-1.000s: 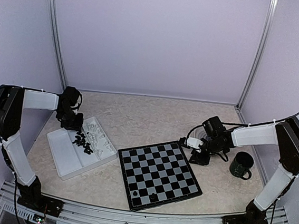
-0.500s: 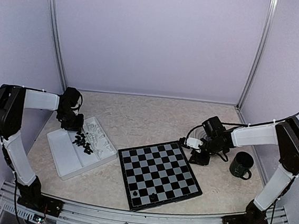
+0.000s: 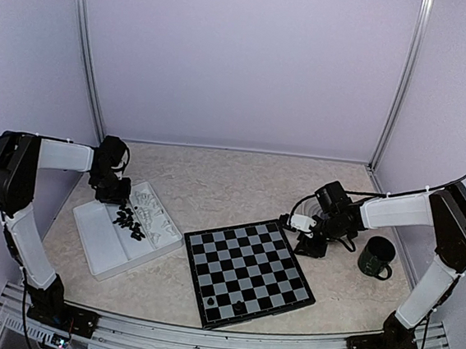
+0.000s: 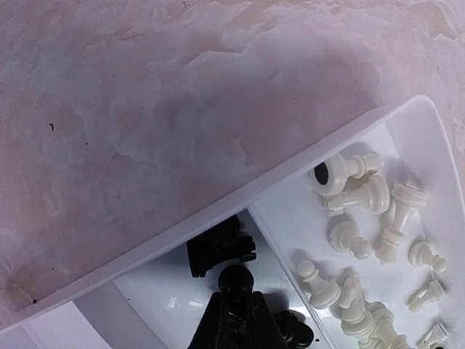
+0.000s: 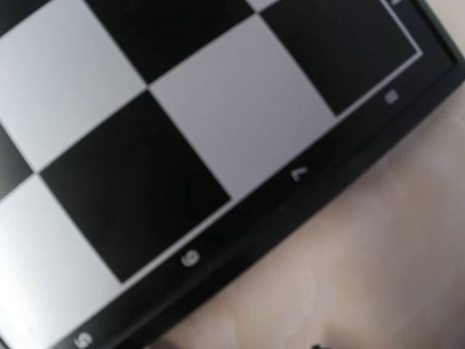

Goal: Set up the chess pieces on the board
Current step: Pick up the pawn from the storage box, then place the storage box in g7.

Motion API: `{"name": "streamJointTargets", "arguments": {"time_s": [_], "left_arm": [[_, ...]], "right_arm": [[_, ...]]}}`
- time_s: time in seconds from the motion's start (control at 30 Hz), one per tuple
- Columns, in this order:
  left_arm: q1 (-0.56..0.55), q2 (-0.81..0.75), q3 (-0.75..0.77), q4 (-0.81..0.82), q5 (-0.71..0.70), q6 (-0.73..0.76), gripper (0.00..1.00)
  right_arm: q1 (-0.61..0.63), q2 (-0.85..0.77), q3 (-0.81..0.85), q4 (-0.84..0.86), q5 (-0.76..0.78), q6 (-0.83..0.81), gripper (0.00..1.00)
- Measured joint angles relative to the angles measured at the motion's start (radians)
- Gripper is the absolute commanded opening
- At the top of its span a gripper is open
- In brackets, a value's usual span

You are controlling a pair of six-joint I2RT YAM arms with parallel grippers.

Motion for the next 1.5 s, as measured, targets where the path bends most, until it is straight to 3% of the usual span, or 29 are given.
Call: {"name": "streamJointTargets", "arguments": {"time_s": [0.23, 0.43, 0.67, 0.9, 1.07, 1.5], "left_arm": [[-0.113, -0.18, 0.027, -0.136, -0.069, -0.026, 0.06], [-0.376, -0.344, 0.117, -0.201, -0.108, -0.047, 0.04], [-0.763, -0.275, 0.206, -0.239, -0.077, -0.063, 0.05], [-0.996, -0.133, 0.236, -0.236, 0.064, -0.043, 0.05], [-1.073, -0.028, 0.254, -0.236, 0.126, -0.025, 0.05], [-1.086, 0.069, 0.254, -0.242, 0.183, 0.011, 0.05]], "right_arm": [[0.004, 0.0, 0.0, 0.0, 0.0, 0.0, 0.46], [0.01, 0.0, 0.002, 0.0, 0.009, 0.0, 0.46], [0.011, 0.0, 0.002, 0.0, 0.014, 0.0, 0.46], [0.014, 0.0, 0.002, 0.002, 0.019, 0.0, 0.46], [0.015, 0.0, 0.002, 0.003, 0.023, 0.0, 0.46], [0.016, 0.0, 0.002, 0.003, 0.026, 0.0, 0.46]]}}
